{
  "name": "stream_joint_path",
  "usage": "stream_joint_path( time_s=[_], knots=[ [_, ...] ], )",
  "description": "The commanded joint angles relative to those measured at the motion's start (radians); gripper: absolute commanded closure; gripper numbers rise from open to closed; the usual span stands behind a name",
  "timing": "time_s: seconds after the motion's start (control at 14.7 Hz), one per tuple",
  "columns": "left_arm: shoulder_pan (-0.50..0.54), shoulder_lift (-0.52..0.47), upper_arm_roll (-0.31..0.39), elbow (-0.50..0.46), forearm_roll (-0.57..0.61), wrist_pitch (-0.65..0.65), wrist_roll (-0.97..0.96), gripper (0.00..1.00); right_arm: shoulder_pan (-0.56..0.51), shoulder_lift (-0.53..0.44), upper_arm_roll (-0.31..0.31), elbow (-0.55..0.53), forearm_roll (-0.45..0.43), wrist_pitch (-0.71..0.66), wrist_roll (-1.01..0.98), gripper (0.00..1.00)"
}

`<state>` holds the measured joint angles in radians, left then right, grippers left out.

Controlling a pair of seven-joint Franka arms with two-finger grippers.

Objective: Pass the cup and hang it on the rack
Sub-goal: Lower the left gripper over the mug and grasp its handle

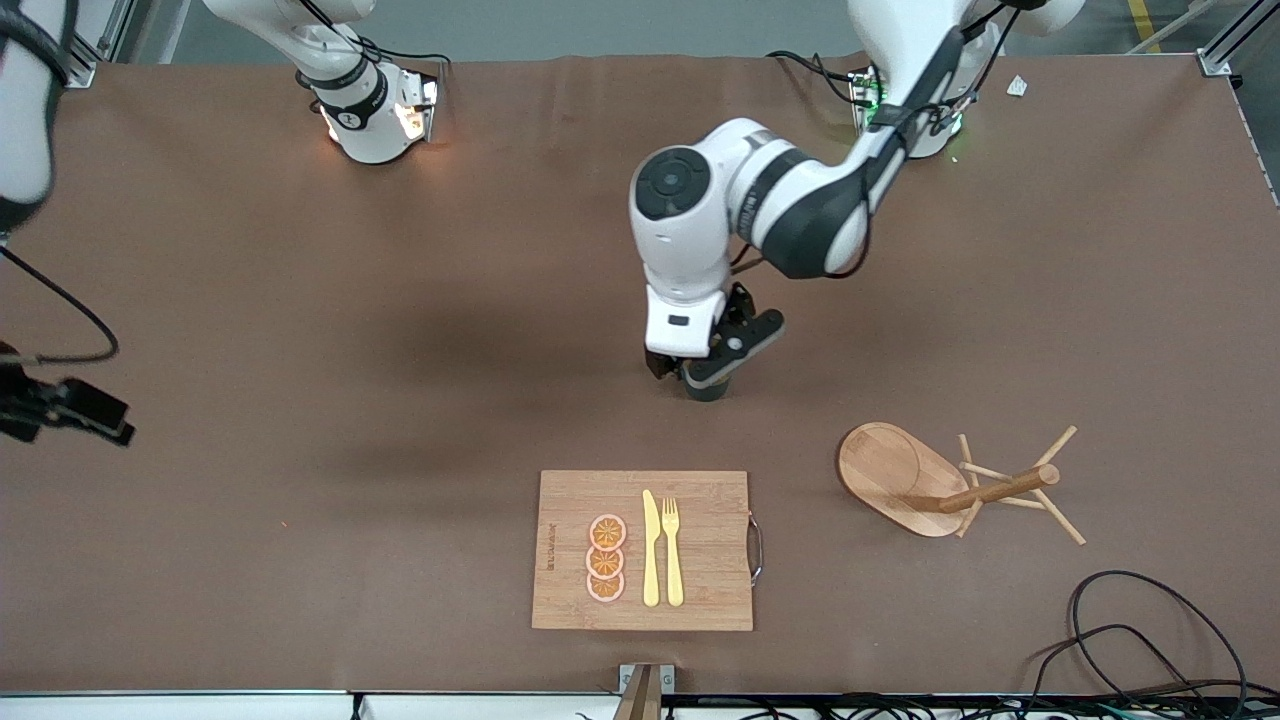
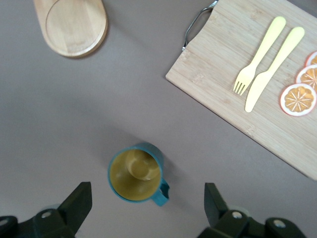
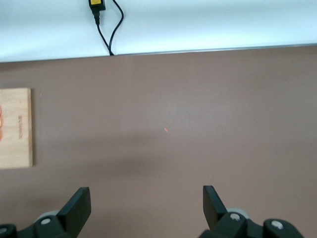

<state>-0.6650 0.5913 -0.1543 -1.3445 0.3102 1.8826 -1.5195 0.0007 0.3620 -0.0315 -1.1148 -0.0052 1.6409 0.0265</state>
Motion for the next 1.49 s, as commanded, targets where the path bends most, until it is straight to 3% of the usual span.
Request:
stream_joint_path(
  time_s=[0.0, 0.2, 0.48, 0.61, 1.02, 1.43],
  knots=[
    [-0.07, 0.062, 0.01, 0.033, 0.111, -0.007, -0.204, 0.01, -0.001, -0.116, 0.016, -0.1, -0.009, -0.039, -0.008, 0.0],
    [-0.128, 0.116, 0.012, 0.03, 0.184, -0.007, -0.402, 0.02, 0.002, -0.21, 0.001, -0.198, -0.015, -0.033, -0.008, 0.0],
    [-0.174, 0.182, 0.015, 0.027, 0.285, -0.007, -0.654, 0.03, -0.007, -0.391, 0.001, -0.428, -0.015, -0.018, -0.01, 0.0],
    [-0.18, 0.211, 0.016, 0.031, 0.358, -0.005, -0.787, 0.03, -0.021, -0.467, 0.008, -0.55, -0.015, 0.052, -0.01, 0.0],
    [-0.199, 0.262, 0.018, 0.03, 0.368, 0.013, -0.87, 0.1, -0.039, -0.468, -0.001, -0.537, -0.007, 0.045, -0.025, 0.0],
    [-0.194, 0.275, 0.016, 0.027, 0.372, 0.013, -0.869, 0.32, -0.018, -0.443, 0.005, -0.496, -0.006, 0.048, -0.028, 0.0]
  ],
)
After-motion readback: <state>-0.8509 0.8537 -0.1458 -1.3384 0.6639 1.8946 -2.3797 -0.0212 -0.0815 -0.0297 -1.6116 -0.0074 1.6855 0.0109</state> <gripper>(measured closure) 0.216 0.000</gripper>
